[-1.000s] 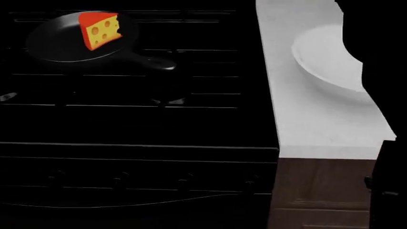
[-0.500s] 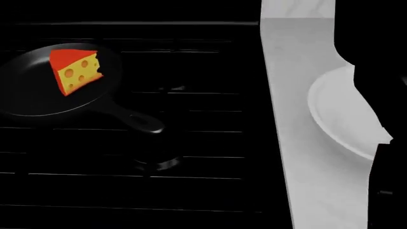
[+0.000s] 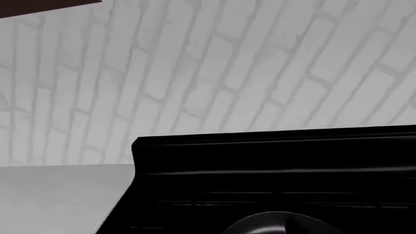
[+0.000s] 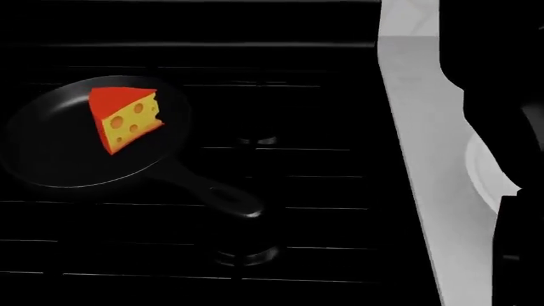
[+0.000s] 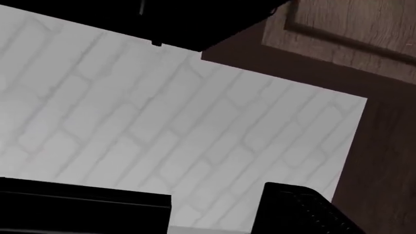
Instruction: Pick the cheese from the pan and place it in the bowl.
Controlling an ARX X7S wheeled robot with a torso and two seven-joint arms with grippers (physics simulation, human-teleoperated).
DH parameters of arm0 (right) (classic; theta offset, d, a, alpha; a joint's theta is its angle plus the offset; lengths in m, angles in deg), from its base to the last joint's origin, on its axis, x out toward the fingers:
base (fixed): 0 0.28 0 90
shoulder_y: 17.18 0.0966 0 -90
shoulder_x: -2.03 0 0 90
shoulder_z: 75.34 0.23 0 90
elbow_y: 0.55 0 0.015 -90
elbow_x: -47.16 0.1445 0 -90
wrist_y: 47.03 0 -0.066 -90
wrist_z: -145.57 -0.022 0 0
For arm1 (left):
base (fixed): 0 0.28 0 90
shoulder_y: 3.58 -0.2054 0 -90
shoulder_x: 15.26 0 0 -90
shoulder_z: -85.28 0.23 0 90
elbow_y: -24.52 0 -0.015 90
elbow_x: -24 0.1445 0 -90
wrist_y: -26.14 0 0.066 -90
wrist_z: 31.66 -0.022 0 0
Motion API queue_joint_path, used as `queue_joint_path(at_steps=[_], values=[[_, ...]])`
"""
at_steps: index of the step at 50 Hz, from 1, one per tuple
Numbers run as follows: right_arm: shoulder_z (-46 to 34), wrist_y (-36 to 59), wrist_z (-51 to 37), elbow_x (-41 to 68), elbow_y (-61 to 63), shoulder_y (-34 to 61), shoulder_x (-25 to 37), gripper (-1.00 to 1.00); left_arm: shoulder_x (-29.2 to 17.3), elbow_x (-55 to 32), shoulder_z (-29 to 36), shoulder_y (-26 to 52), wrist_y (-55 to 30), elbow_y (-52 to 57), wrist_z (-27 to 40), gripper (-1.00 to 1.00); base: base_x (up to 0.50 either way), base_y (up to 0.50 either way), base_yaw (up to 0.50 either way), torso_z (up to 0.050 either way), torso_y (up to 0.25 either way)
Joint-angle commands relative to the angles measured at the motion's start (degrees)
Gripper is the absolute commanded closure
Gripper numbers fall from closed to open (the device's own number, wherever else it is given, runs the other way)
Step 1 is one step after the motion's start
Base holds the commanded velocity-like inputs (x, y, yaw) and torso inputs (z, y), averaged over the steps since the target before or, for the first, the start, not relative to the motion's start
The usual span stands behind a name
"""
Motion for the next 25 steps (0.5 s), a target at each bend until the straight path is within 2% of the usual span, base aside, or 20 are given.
queue_joint_path(at_steps=[1,10,21,25], values=[[0.3,-0.2,1.9,0.0,1.6,-0.6,-0.5,-1.00,0.7,1.4,-0.2,-0.8,-1.7,2.3,-1.6,-1.00,0.04,0.50,0.00,0.000,0.000],[-0.7,-0.8,2.7,-0.6,-2.3,-0.3,1.1,-1.00,1.1,0.1,-0.2,-0.7,-1.3,1.8,-0.1,-1.00,0.04,0.44,0.00,0.000,0.000],[-1.3,0.3,1.6,-0.9,-0.5,-0.5,1.9,-1.00,0.9,-0.8,-0.6,-1.0,-1.4,2.1,0.5,-1.00,0.00,0.00,0.00,0.000,0.001],[-1.2,0.3,1.6,-0.7,-0.5,-0.6,1.9,-1.00,0.8,-0.6,-0.4,-1.1,-1.7,2.4,0.1,-1.00,0.31,0.00,0.00,0.000,0.000]])
